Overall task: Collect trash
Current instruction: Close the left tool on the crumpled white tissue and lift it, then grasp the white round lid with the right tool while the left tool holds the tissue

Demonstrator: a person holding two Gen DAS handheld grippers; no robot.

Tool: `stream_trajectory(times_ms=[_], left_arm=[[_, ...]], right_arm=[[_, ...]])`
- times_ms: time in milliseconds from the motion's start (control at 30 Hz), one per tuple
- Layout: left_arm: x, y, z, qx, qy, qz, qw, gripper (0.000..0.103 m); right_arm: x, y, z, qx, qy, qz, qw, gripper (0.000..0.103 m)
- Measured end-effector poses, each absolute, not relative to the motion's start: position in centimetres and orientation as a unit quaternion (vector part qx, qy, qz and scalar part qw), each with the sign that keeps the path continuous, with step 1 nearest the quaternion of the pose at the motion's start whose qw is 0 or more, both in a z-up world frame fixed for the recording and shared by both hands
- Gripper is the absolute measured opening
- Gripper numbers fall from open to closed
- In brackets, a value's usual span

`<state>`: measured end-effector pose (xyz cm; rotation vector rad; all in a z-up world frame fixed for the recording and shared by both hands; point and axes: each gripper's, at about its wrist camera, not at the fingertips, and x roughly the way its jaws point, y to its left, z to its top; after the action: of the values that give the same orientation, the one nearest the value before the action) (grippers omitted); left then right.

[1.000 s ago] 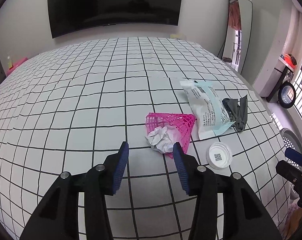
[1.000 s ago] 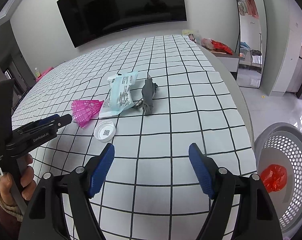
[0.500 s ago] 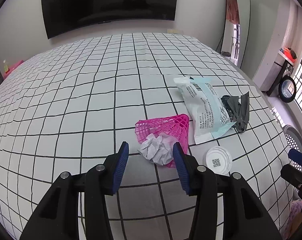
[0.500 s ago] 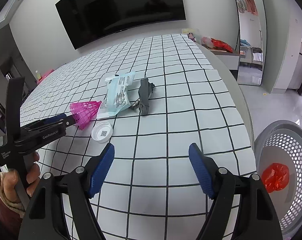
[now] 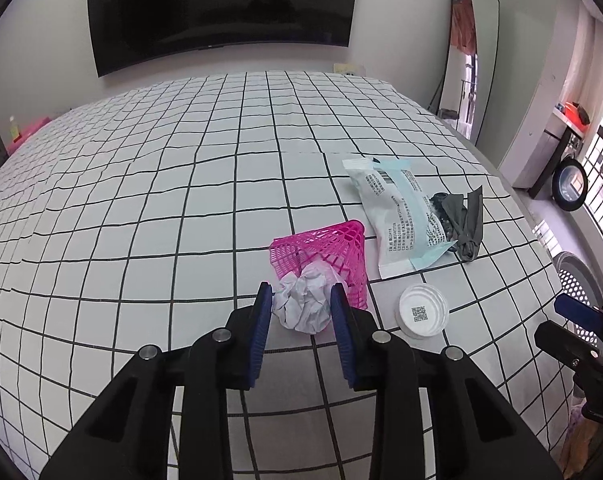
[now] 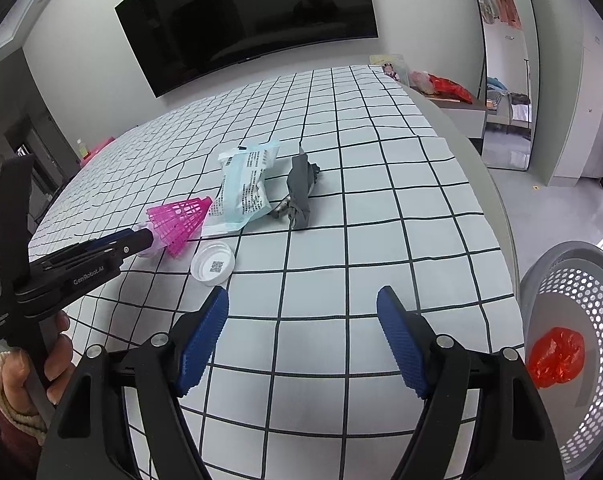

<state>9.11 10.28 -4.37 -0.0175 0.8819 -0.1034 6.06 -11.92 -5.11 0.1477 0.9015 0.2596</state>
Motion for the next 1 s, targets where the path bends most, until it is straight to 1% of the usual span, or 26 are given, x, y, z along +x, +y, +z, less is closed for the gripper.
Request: stream_trajectory(times_ms=[433, 700, 833, 1000], left_arm=[[5.2, 13.3, -3.9, -0.005, 0.402, 0.003, 0.916, 0.030], [4.4, 14.7, -4.3, -0.003, 0.399, 0.029, 0.917, 0.030], [4.2, 15.1, -4.6, 0.000, 0.397, 0.042, 0.917, 0.030], [4.0, 15.4, -4.7, 0.009, 0.392, 0.057, 0.918, 0.030]], right_arm=[[8.0, -6.5, -6.0, 0.019, 0.454, 0.161, 0.876, 0.073], [10.5, -3.3, -7.3, -0.023, 0.472, 0.153, 0.868, 0.073], [11.1, -2.1, -8.0, -0.056, 0.473, 0.134, 0.869, 0.073], [11.6, -1.6, -8.5, -0.069, 0.472, 0.124, 0.870, 0.072]])
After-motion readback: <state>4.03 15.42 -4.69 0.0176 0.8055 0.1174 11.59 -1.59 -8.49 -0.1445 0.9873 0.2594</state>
